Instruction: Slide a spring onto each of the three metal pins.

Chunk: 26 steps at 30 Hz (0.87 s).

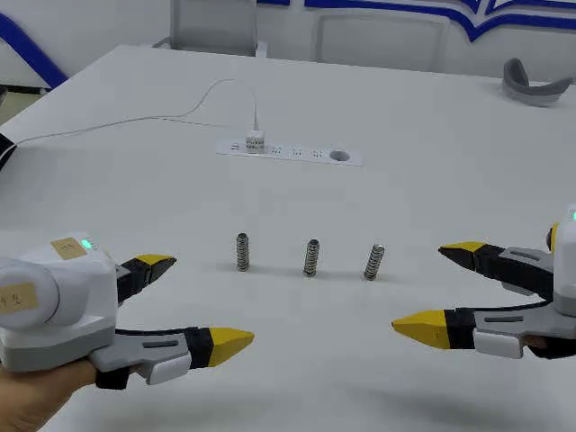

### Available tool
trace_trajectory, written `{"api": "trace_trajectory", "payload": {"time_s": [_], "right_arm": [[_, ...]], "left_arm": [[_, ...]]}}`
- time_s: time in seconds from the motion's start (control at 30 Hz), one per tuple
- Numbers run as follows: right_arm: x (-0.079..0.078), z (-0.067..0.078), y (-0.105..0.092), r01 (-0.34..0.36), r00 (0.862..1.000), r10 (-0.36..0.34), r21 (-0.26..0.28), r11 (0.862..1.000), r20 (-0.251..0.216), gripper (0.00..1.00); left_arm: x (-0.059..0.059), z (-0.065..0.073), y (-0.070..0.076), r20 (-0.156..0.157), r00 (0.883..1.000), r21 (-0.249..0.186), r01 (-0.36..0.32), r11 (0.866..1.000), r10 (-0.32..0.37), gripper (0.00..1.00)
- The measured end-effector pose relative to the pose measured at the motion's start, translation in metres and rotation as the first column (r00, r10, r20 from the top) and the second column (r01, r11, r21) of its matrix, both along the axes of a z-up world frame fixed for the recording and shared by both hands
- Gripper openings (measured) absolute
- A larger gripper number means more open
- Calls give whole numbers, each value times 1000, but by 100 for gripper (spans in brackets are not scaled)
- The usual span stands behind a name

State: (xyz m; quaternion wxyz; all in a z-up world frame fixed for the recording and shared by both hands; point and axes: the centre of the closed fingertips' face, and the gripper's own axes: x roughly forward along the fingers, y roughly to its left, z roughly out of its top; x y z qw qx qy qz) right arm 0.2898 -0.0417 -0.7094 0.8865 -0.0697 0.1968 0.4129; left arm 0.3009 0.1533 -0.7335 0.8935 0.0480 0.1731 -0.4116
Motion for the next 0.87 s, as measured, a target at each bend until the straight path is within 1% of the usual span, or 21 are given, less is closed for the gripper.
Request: {"api": "trace_trajectory", "payload": {"time_s": [0.07,0.27,0.43,0.6,0.73,0.87], "right_arm": [[0,2,1,0,1000,0,5,1000,9,87],[-2,2,0,3,1000,-3,11,1000,10,90],[-3,0,-2,7,1000,-7,1,1000,10,90],[-3,-1,-2,7,1000,-7,1,1000,10,90],[-2,0,-2,9,1000,-9,1,1000,11,90],[-2,0,-2,9,1000,-9,1,1000,14,90]], "left_arm": [[0,0,0,1,1000,1,1,1000,-1,87],[-1,-1,-1,-2,1000,3,2,1000,-2,87],[0,-2,0,-5,1000,4,2,1000,-2,88],[0,-1,-1,-12,1000,0,2,1000,-2,87],[0,0,-1,-11,1000,-5,-1,1000,1,88],[-1,-2,-1,-14,1000,5,7,1000,-7,85]]}}
